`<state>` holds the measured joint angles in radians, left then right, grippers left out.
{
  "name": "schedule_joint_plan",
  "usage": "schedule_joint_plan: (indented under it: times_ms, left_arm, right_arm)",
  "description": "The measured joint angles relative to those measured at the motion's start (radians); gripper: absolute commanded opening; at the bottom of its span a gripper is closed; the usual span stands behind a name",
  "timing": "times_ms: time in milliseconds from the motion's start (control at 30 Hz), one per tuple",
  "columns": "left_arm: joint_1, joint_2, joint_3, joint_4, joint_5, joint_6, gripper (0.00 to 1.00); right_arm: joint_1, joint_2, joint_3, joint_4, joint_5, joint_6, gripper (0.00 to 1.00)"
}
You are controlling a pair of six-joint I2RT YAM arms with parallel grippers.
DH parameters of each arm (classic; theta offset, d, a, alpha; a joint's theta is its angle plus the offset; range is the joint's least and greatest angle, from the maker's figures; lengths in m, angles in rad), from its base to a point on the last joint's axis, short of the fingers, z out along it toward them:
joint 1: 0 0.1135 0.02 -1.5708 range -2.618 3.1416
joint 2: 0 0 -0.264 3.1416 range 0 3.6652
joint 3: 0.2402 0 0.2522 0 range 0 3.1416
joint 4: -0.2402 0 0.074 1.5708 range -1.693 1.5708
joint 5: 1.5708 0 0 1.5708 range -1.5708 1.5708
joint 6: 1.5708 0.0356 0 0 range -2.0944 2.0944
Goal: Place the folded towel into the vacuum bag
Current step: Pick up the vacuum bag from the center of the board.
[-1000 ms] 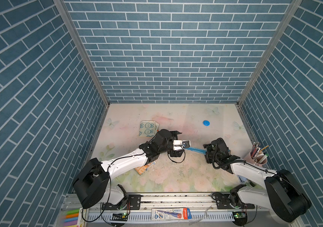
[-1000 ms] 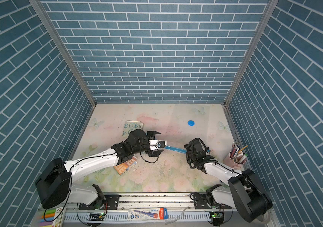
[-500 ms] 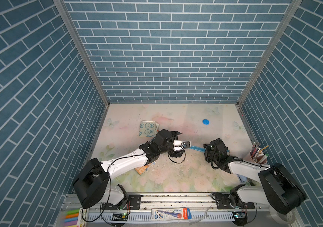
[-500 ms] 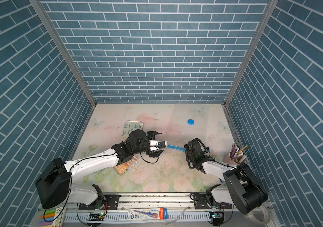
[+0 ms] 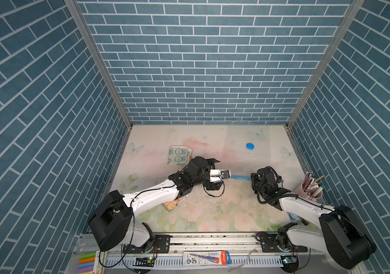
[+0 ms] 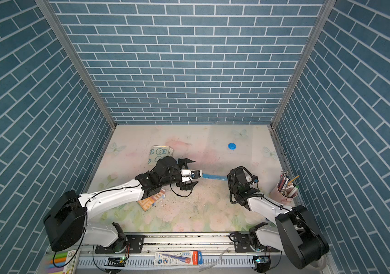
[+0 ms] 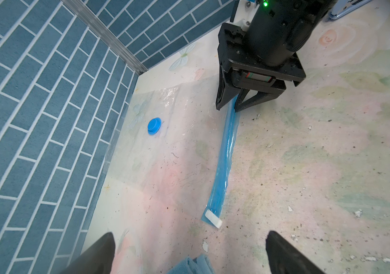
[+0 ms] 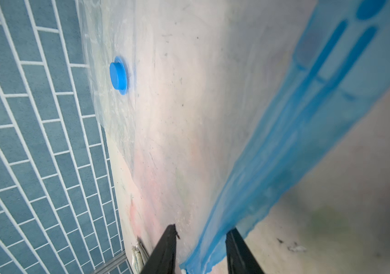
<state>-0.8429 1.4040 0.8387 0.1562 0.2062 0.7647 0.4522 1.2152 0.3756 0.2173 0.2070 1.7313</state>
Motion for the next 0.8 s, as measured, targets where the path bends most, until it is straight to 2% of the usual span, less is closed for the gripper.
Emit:
schedule_joint_plan:
  times_ms: [400, 633, 800]
  left_arm:
    - [0.000, 0.001, 0.011, 0.030, 0.008, -0.129, 1.00]
    - [-0.002, 0.019, 0.072, 0.030, 0.026, -0.267, 0.98]
    - [-0.002, 0.031, 0.141, 0.004, 0.026, -0.326, 0.95]
  right_arm:
    - [-0.062, 0.097, 0.067, 0.006, 0.010, -0.166, 0.01]
    - [-0.089, 0.085, 0.130, -0.024, -0.015, -0.364, 0.00]
    - [-0.092, -0.005, 0.211, -0.105, -0.089, -0.599, 0.00]
